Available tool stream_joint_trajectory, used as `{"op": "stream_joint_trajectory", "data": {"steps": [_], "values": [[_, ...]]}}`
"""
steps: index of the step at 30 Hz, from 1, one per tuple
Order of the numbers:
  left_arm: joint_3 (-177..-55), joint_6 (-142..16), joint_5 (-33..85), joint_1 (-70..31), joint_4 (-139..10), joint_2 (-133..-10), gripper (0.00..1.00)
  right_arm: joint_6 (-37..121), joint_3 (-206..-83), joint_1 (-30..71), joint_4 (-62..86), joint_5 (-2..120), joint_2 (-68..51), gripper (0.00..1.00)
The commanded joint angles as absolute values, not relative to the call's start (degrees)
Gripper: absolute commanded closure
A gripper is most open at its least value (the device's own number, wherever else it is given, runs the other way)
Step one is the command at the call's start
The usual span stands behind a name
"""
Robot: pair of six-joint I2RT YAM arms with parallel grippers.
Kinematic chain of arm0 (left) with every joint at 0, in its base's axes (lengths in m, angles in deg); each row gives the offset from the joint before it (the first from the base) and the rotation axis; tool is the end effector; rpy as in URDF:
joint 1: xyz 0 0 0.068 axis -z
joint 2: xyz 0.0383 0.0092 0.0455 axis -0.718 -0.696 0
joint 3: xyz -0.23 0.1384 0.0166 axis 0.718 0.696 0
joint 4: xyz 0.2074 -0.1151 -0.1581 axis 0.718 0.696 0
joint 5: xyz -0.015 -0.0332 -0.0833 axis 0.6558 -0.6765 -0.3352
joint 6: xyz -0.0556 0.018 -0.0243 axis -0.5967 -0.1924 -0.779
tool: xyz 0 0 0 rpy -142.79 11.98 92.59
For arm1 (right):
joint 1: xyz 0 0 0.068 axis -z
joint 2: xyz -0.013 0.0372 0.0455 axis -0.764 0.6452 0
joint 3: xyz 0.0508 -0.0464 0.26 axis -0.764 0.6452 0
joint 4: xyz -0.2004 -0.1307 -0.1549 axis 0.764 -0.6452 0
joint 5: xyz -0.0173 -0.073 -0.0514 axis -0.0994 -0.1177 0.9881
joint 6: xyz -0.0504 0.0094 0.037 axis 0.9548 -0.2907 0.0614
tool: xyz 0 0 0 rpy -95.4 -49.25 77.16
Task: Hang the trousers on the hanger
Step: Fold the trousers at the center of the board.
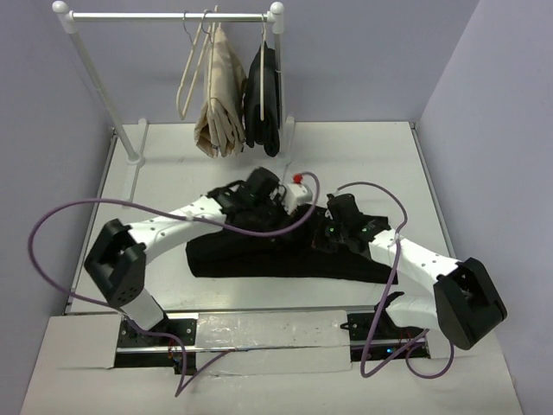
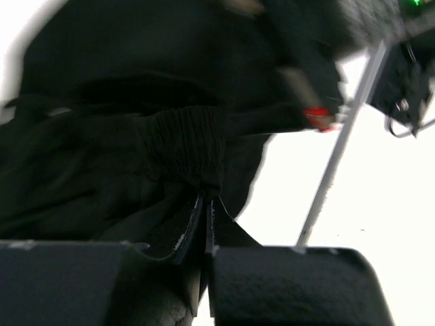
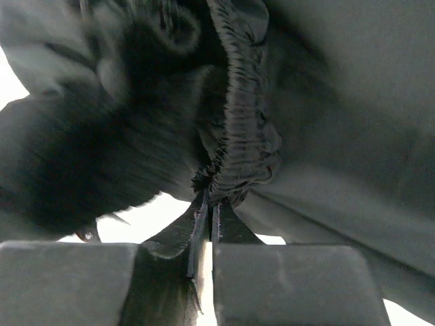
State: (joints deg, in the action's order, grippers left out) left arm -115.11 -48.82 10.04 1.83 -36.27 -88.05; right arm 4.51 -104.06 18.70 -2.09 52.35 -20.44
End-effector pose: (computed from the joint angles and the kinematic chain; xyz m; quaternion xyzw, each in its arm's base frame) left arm 0.2434 -0.2974 0.2504 0.4580 0.7873 -0.3187 0.2625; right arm 0.2199 0.1468 0.1640 0.0631 0.9276 0.3051 0.2063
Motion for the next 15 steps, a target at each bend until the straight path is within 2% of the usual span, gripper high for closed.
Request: {"op": "stream_joint_trajectory", "data": {"steps": [1,3,7,8,9,10,11,15], "values": [[-114.6,-48.2,10.4,7.2,-42.7,-90.6,0.86,4.8,-102.8,21.3,5.5,48.4,-18.8,0.92],[-113.4,-48.2,10.2,9.6,-43.4,-92.1,0.78,4.8,-101.4,22.5,6.0,47.3,-18.0,0.84],[-109.7,-48.9,9.2,10.3,-45.5,-91.8,0.67,6.4,-99.8,24.6,4.1,45.7,-19.3,0.59],[-109.7,-48.7,8.9,10.3,-45.1,-91.7,0.6,7.4,-99.6,25.2,2.1,45.4,-20.5,0.54],[-109.7,-48.0,8.8,10.3,-44.7,-91.3,0.56,8.1,-99.3,25.7,0.8,45.2,-21.1,0.5],[-109.7,-47.6,8.7,10.3,-44.4,-91.1,0.54,8.8,-99.3,27.3,-0.8,45.0,-21.8,0.43],[-109.7,-47.1,8.6,10.3,-43.6,-90.8,0.48,9.6,-99.5,28.1,-2.5,44.5,-23.0,0.39],[-111.3,-45.7,7.9,10.2,-41.1,-89.3,0.37,16.9,-102.6,31.9,-14.6,43.9,-25.9,0.29]]}}
